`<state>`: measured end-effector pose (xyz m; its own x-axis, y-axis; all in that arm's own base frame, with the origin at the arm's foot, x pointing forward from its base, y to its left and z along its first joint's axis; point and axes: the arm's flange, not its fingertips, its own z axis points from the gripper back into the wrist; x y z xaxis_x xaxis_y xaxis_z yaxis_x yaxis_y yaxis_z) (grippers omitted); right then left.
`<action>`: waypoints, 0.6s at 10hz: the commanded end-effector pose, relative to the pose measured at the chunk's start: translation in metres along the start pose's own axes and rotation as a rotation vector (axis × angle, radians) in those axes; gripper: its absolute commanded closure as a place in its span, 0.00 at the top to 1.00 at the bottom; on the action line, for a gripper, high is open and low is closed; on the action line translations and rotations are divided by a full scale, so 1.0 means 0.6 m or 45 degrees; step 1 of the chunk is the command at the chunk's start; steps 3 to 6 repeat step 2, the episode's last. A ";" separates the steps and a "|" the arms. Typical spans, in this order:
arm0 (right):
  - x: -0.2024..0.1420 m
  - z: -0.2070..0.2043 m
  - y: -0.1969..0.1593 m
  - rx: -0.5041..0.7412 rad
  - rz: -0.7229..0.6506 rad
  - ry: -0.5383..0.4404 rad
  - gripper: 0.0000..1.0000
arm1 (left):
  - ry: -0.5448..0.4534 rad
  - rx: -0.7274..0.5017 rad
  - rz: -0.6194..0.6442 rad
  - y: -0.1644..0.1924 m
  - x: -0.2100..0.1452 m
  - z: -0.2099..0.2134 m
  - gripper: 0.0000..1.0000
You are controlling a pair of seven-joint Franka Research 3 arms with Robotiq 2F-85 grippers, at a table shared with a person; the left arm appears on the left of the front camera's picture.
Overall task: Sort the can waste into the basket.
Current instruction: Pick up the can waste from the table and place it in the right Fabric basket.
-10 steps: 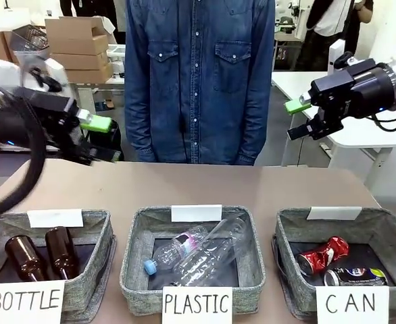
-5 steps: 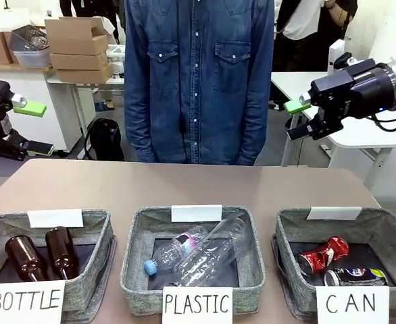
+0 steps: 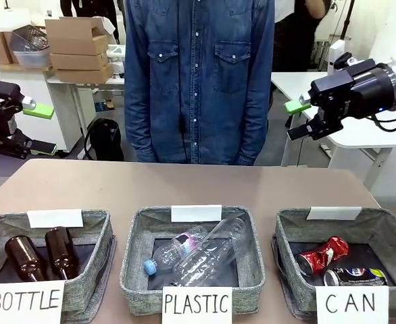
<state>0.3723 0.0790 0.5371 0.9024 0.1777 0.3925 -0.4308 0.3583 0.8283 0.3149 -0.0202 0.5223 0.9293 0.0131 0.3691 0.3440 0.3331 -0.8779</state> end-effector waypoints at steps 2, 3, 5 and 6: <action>-0.002 0.000 0.000 -0.013 0.023 0.014 1.00 | -0.001 0.016 -0.008 -0.004 -0.003 -0.001 1.00; -0.002 0.000 0.000 -0.013 0.023 0.014 1.00 | -0.001 0.016 -0.008 -0.004 -0.003 -0.001 1.00; -0.002 0.000 0.000 -0.013 0.023 0.014 1.00 | -0.001 0.016 -0.008 -0.004 -0.003 -0.001 1.00; -0.002 0.000 0.000 -0.013 0.023 0.014 1.00 | -0.001 0.016 -0.008 -0.004 -0.003 -0.001 1.00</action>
